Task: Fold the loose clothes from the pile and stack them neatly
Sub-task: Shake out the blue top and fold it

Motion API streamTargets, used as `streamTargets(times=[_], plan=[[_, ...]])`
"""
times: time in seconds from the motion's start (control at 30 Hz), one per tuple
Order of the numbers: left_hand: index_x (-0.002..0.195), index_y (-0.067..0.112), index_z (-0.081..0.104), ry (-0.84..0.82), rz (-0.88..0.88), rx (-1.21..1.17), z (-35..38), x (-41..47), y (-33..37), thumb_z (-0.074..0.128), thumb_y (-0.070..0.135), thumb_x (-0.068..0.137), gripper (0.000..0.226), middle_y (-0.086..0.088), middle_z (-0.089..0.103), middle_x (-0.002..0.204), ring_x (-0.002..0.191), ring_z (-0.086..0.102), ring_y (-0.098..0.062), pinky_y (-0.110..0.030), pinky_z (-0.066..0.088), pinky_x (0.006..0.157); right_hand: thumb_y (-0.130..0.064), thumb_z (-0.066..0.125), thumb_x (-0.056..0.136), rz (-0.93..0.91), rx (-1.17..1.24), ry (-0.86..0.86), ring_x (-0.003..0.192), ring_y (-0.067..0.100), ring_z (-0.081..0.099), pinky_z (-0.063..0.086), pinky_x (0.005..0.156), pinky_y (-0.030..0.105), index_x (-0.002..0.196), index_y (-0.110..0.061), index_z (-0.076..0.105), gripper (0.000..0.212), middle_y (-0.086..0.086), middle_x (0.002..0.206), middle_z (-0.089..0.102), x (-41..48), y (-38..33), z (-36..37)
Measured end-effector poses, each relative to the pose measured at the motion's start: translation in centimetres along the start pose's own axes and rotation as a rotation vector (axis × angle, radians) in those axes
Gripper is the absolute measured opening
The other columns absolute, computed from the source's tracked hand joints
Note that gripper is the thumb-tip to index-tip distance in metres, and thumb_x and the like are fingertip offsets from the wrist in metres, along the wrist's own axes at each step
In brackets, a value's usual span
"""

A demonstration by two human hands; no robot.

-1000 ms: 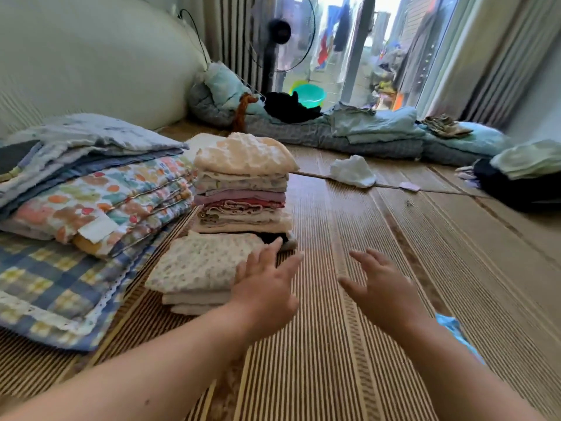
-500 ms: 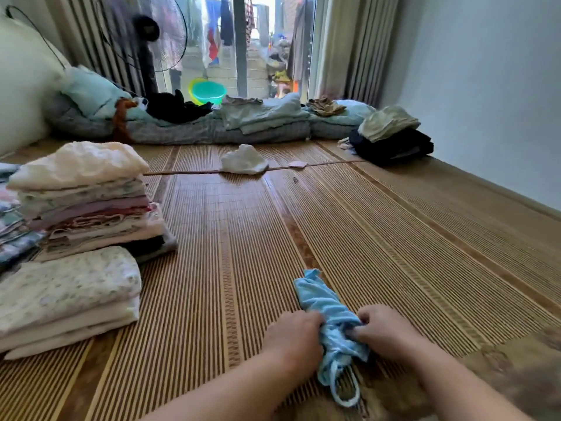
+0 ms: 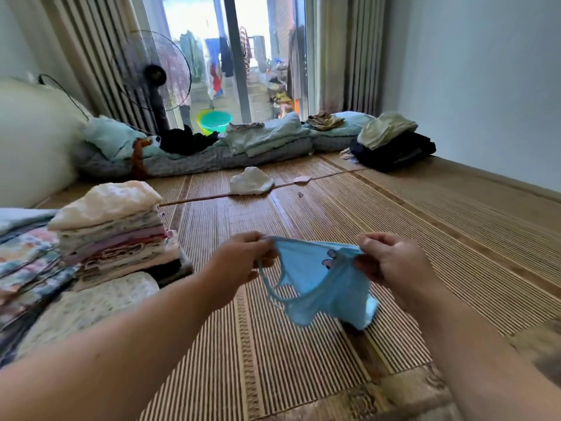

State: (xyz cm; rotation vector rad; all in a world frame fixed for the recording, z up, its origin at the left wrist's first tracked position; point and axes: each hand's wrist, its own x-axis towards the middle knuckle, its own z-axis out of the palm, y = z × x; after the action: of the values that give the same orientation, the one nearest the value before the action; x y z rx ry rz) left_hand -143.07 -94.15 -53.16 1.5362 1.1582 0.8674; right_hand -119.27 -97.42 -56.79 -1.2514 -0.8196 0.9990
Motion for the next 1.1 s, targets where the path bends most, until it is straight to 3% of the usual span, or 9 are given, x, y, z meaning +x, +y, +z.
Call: streamTargets(times=[0.07,0.23,0.33,0.43,0.5,0.6,0.87,0.97,1.1], plan=[[0.094,0.012,0.062,0.003,0.069,0.058,-0.9,-0.4,2.0,0.044,0.013,0.099,0.019,-0.002,0.067,0.087,0.081,0.066,-0.013,-0.033,0.053,0.077,-0.023,0.078,0.077,-0.087,-0.074,-0.040,0.066,0.014,0.071,0.055,0.058,0.021,0.093,-0.011,0.071,0.021,0.006,0.079,0.074,-1.0,-1.1,0.6],[0.077,0.018,0.061,0.014,0.156,0.113,-1.0,-1.1,5.5,0.049,0.015,0.097,0.023,0.000,0.051,0.062,0.055,0.049,-0.013,-0.026,0.041,0.054,-0.075,0.073,0.053,-0.216,-0.731,-0.052,0.092,0.014,0.064,0.048,0.072,0.028,0.112,-0.020,0.066,0.082,-0.002,0.104,0.067,-4.0,-3.0,3.8],[0.073,0.024,0.062,-0.099,0.292,0.468,-0.7,-1.9,6.4,0.055,0.023,0.094,0.022,0.013,0.049,0.048,0.043,0.043,-0.002,-0.016,0.036,0.044,-0.069,0.063,0.069,-0.401,-0.979,-0.034,0.107,0.021,0.051,0.039,0.082,0.029,0.122,-0.028,0.060,0.067,0.004,0.113,0.052,-5.8,-2.9,6.9],[0.071,0.027,0.064,-0.059,0.345,0.600,-0.7,-2.4,6.4,0.062,0.027,0.089,0.018,0.016,0.053,0.048,0.046,0.047,0.002,-0.011,0.034,0.044,-0.040,0.063,0.081,-0.631,-0.815,-0.058,0.081,0.014,0.052,0.034,0.063,0.013,0.075,-0.031,0.065,0.011,-0.001,0.080,0.056,-6.9,-3.7,9.0],[0.076,0.025,0.065,-0.071,0.238,0.346,-1.4,-3.0,6.3,0.062,0.026,0.090,0.015,0.013,0.052,0.046,0.042,0.045,-0.001,-0.016,0.035,0.042,-0.035,0.063,0.084,-0.582,-0.735,-0.031,0.058,0.011,0.050,0.032,0.051,0.018,0.057,-0.021,0.060,0.031,0.001,0.057,0.055,-6.6,-4.0,9.3],[0.091,0.026,0.065,-0.084,0.089,-0.013,-2.1,-4.5,5.1,0.058,0.036,0.092,0.011,0.008,0.063,0.063,0.053,0.058,-0.008,-0.020,0.043,0.046,-0.026,0.062,0.086,-0.351,-0.511,-0.070,0.050,0.012,0.054,0.045,0.053,0.028,0.065,-0.011,0.066,0.026,0.001,0.050,0.056,-6.5,-5.3,9.4],[0.119,0.025,0.052,0.045,-0.115,-0.037,2.3,-7.9,-0.2,0.074,0.052,0.057,0.071,-0.002,0.068,0.112,0.099,0.067,-0.018,-0.041,0.054,0.091,-0.019,0.055,0.089,-0.067,-0.069,-0.174,0.051,0.015,0.066,0.048,0.047,0.020,0.073,-0.017,0.066,0.019,0.003,0.068,0.072,-7.6,-9.5,11.3],[0.106,0.021,0.063,0.139,-0.103,-0.058,2.9,-7.7,0.2,0.067,0.044,0.064,0.048,-0.007,0.072,0.100,0.091,0.069,-0.023,-0.043,0.057,0.083,-0.023,0.047,0.093,0.012,-0.013,-0.218,0.048,0.012,0.065,0.051,0.060,0.027,0.084,-0.018,0.063,0.019,0.001,0.065,0.072,-8.0,-11.0,11.3],[0.081,0.012,0.070,0.161,-0.045,-0.040,0.8,-7.0,0.8,0.053,0.018,0.090,0.020,-0.013,0.071,0.084,0.076,0.065,-0.025,-0.034,0.049,0.064,-0.024,0.047,0.096,0.028,0.002,-0.149,0.031,0.007,0.043,0.046,0.048,0.022,0.087,-0.016,0.061,0.019,-0.001,0.054,0.067,-7.7,-12.6,10.1]])
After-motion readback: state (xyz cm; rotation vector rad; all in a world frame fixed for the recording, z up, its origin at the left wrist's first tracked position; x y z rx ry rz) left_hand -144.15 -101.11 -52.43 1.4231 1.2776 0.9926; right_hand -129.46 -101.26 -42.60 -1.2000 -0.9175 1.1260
